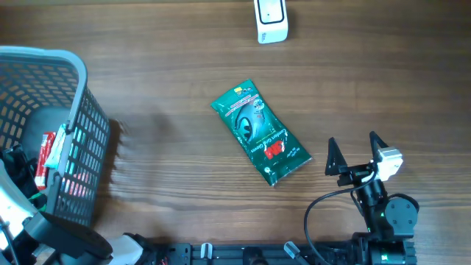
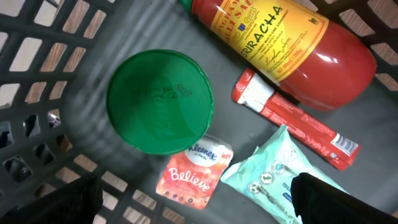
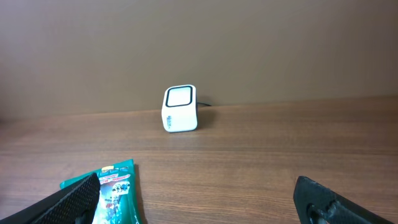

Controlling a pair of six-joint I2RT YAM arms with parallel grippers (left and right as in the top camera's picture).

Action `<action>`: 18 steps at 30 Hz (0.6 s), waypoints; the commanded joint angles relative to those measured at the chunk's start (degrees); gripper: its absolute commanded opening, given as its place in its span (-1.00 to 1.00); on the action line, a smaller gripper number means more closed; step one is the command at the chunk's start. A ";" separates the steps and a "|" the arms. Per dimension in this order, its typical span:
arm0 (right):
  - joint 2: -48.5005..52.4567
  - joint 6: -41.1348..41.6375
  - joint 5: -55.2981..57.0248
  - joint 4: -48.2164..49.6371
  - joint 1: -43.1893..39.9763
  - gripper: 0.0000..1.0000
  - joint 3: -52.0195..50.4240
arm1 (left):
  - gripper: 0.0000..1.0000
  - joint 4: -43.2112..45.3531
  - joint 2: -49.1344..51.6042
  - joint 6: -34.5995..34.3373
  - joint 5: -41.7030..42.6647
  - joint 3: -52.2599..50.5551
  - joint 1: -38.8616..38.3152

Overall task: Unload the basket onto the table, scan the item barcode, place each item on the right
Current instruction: 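Move the left gripper back into the basket and grasp the green-capped jar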

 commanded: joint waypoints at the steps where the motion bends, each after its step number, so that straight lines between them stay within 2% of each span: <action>1: 0.11 0.74 0.72 0.20 0.28 0.99 -0.04 | 1.00 0.68 0.33 -0.98 -2.71 -3.56 0.70; 7: 0.11 0.76 0.72 0.20 0.28 0.99 -0.04 | 1.00 3.48 0.33 -0.98 -3.69 -7.17 2.89; 18: 0.11 0.74 0.72 0.20 0.28 0.99 -0.04 | 1.00 6.03 1.81 -0.96 -3.69 -7.50 5.73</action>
